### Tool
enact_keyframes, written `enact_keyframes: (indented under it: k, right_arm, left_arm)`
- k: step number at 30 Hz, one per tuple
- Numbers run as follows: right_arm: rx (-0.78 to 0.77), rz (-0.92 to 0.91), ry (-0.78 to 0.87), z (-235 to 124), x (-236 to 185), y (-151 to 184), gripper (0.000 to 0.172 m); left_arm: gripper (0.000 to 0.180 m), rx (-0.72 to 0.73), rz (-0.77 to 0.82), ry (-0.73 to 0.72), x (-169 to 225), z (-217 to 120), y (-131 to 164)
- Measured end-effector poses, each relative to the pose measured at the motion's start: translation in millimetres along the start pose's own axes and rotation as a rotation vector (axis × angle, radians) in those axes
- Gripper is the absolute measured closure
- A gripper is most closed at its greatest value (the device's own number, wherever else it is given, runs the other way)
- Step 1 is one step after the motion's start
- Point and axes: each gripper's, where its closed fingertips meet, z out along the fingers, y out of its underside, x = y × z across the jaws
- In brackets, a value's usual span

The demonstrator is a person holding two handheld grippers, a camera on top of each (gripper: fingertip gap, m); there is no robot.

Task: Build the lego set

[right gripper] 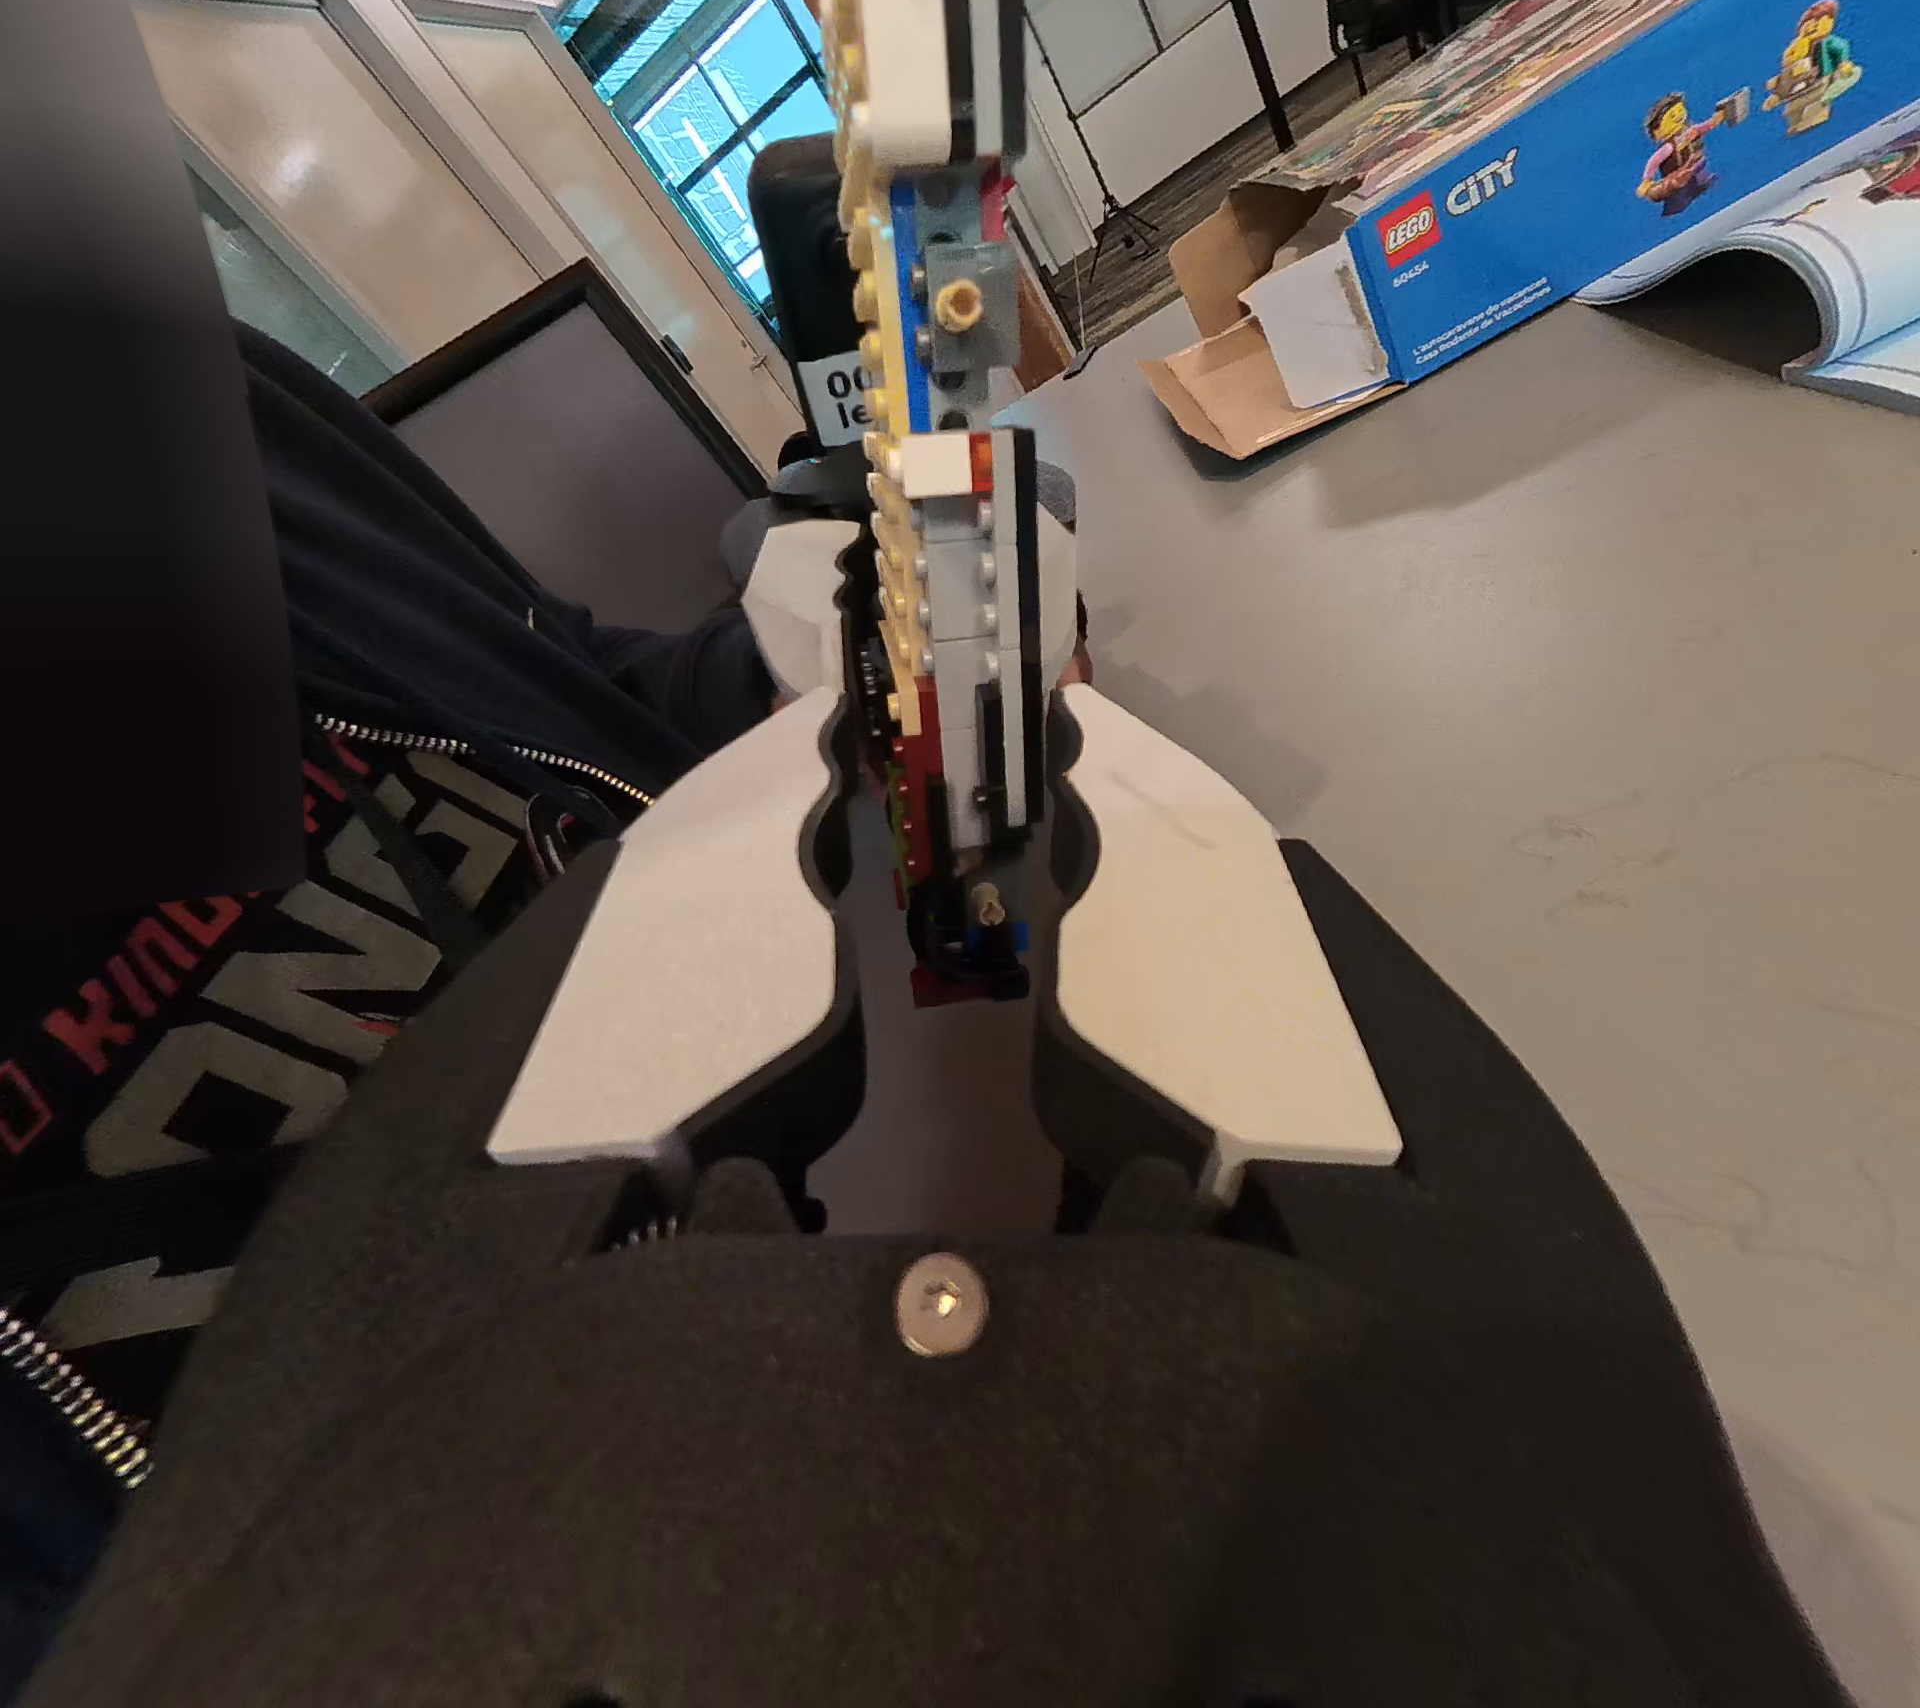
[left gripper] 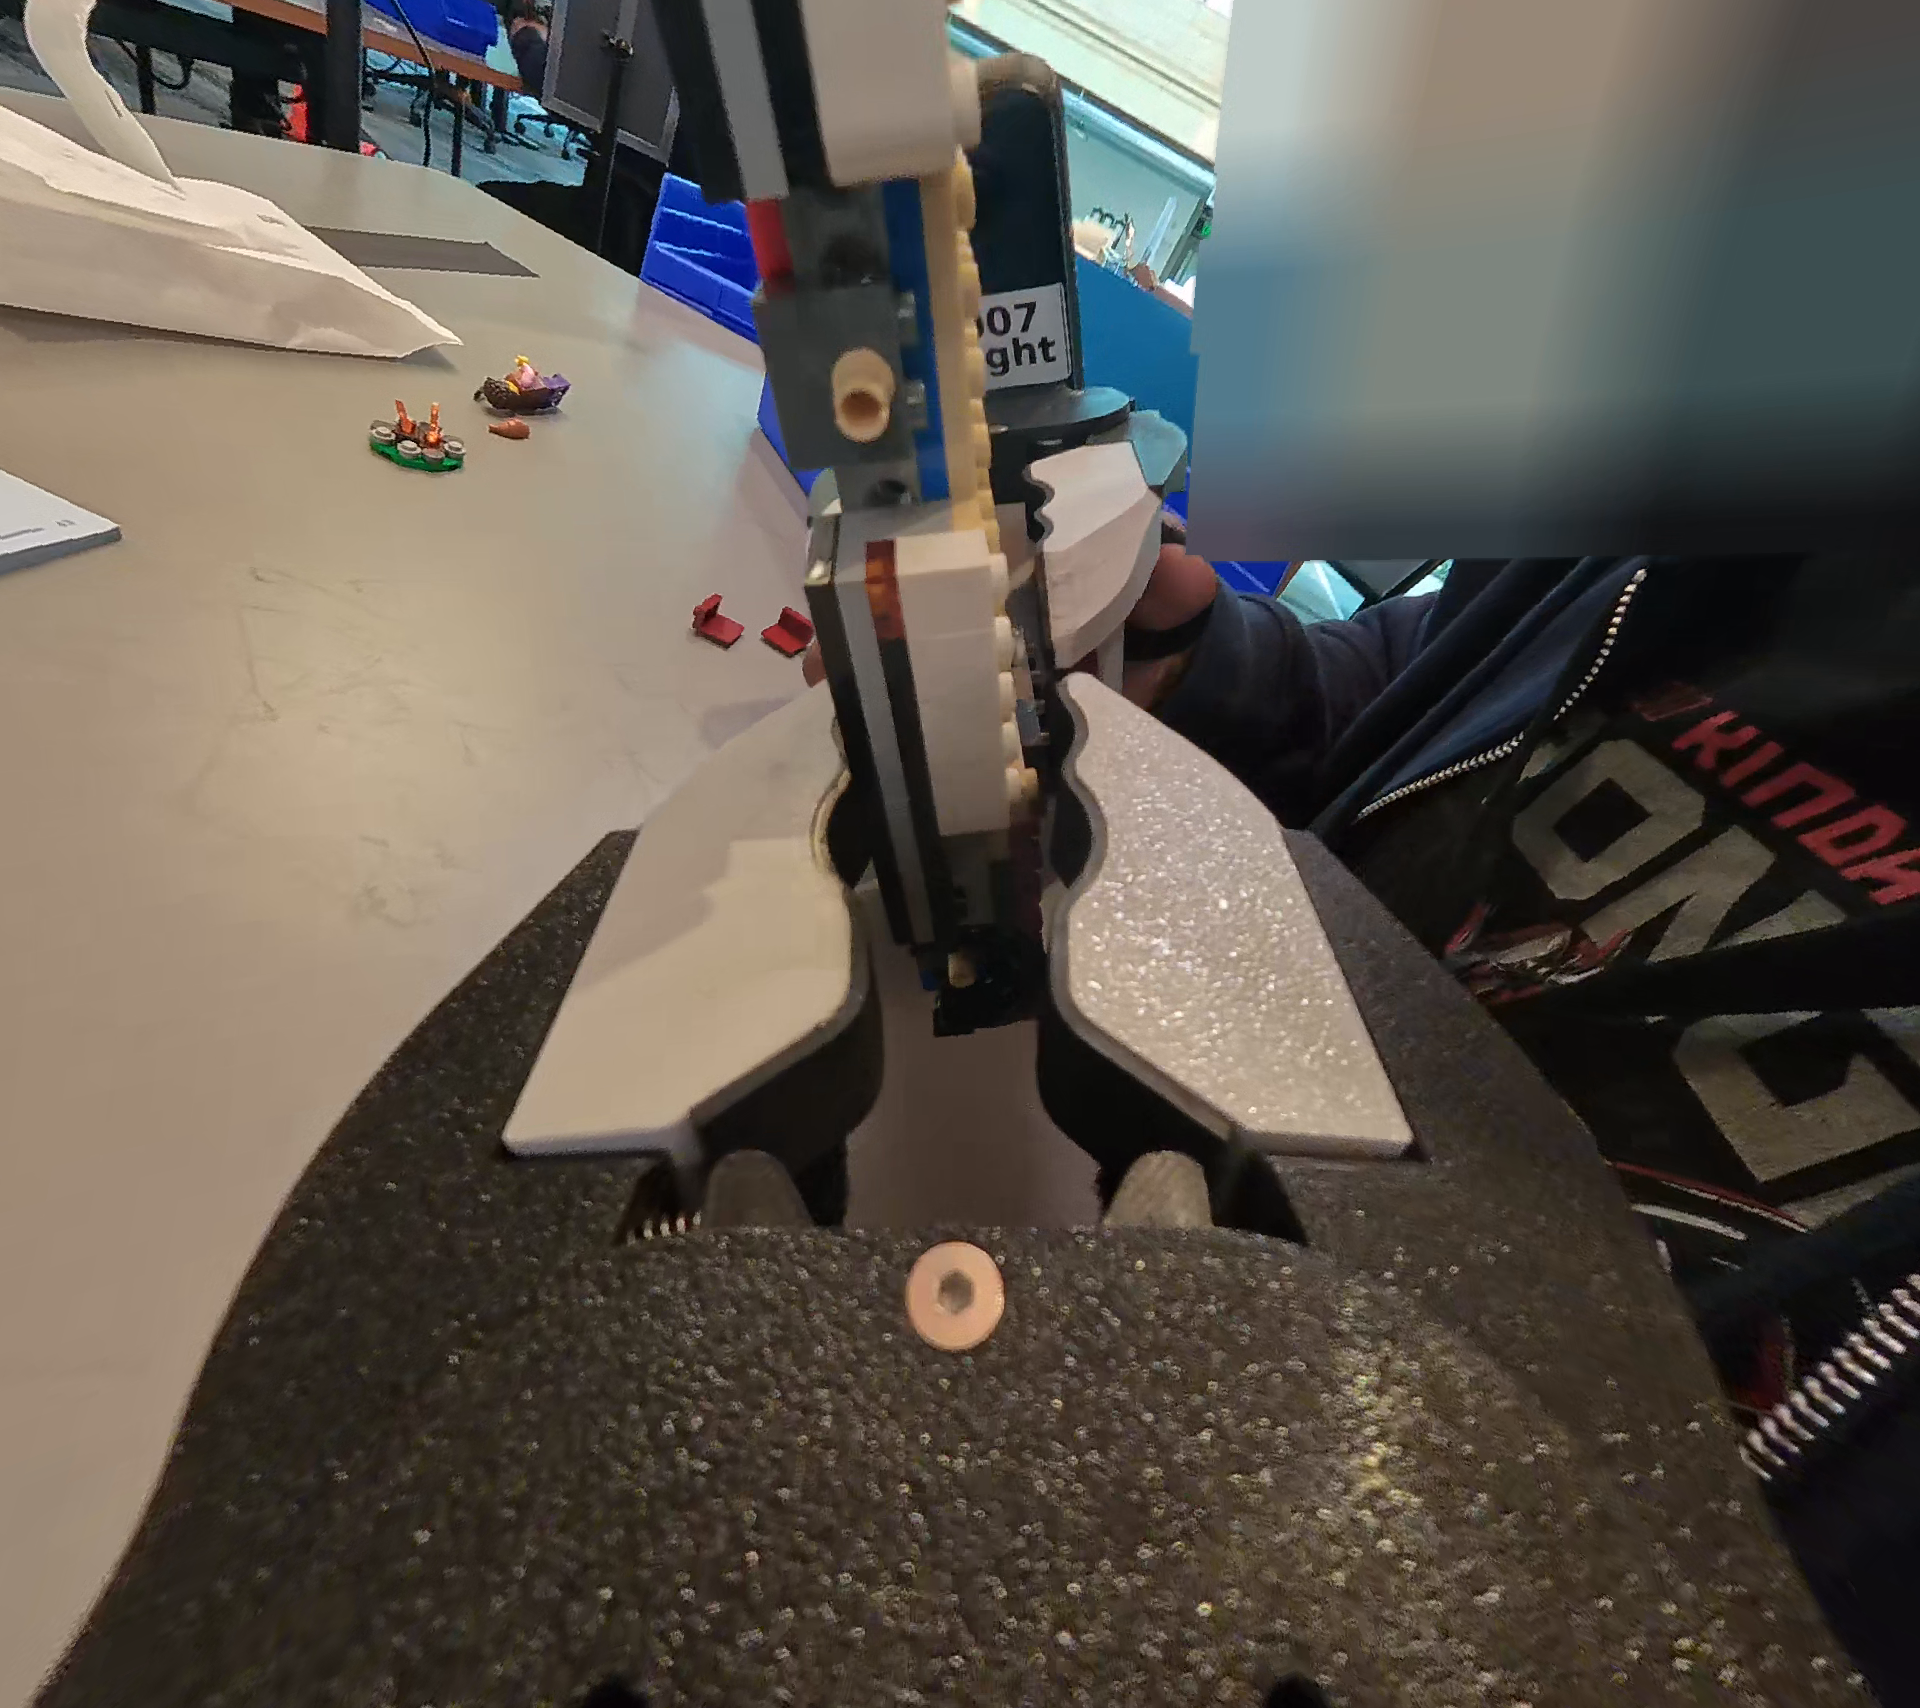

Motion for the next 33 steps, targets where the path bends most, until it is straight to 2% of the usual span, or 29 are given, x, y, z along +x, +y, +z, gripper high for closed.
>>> enact_keyframes:
  k: [20, 24, 28, 33]
  right_arm:
    - [-0.018, -0.014, -0.022, 0, -1, 3, 0.141]
    - [-0.018, -0.002, -0.002, 0, 2, 4, 0.139]
    - [-0.056, 0.016, 0.003, 3, 4, 10, 0.132]
    - [-0.039, 0.066, -0.019, 6, 5, 10, 0.141]
  left_arm:
    - [0.149, -0.044, 0.032, -0.010, 2, 1, 5]
    - [0.149, -0.016, -0.005, -0.008, -1, 1, 2]
    - [0.148, 0.047, -0.122, 0.017, -6, -3, -3]
    - [0.147, 0.046, -0.196, 0.050, -5, -1, -1]
